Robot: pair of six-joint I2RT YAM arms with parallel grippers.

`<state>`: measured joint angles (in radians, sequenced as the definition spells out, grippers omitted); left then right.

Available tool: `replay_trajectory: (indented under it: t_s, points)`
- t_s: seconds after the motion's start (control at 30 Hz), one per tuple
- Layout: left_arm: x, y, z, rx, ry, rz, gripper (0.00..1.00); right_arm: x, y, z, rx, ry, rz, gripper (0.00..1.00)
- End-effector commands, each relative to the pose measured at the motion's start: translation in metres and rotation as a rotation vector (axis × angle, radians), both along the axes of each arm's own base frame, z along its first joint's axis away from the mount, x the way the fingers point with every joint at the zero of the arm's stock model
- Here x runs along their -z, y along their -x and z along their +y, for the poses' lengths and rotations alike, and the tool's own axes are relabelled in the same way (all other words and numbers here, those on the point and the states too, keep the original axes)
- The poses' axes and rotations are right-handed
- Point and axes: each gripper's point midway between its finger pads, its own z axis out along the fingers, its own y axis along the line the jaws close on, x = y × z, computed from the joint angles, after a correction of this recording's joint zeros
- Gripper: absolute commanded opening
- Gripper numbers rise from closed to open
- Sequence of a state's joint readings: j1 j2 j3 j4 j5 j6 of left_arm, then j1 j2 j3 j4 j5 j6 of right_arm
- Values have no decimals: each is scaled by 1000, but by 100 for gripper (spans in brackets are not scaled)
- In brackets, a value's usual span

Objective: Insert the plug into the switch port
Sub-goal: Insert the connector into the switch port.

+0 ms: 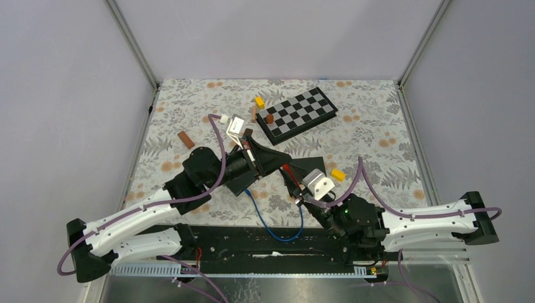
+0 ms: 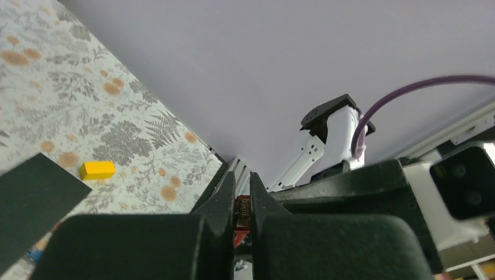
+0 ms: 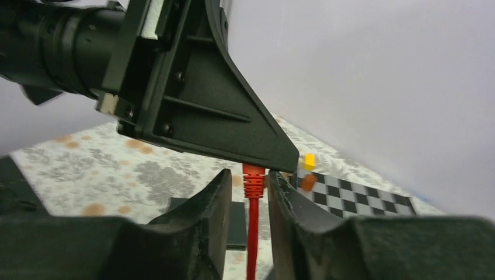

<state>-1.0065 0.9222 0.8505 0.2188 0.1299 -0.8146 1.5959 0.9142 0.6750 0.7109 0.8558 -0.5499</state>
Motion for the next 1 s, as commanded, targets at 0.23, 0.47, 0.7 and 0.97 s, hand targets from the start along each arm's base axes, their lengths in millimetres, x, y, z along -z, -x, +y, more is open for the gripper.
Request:
replay_trajectory:
  t_s: [0.23, 0.47, 0.7, 0.97]
  points:
    - [-46, 62, 30, 189, 98, -501, 0, -33, 69, -5, -511, -222, 331, 54]
    - [-36, 102, 42, 345, 125, -690, 0, -33, 109, 3, -756, -219, 440, 54]
    - [-31, 140, 47, 568, 184, -810, 0, -32, 132, 27, -945, -168, 468, 54]
    - [-36, 147, 50, 614, 203, -830, 0, -26, 124, 35, -960, -201, 500, 41]
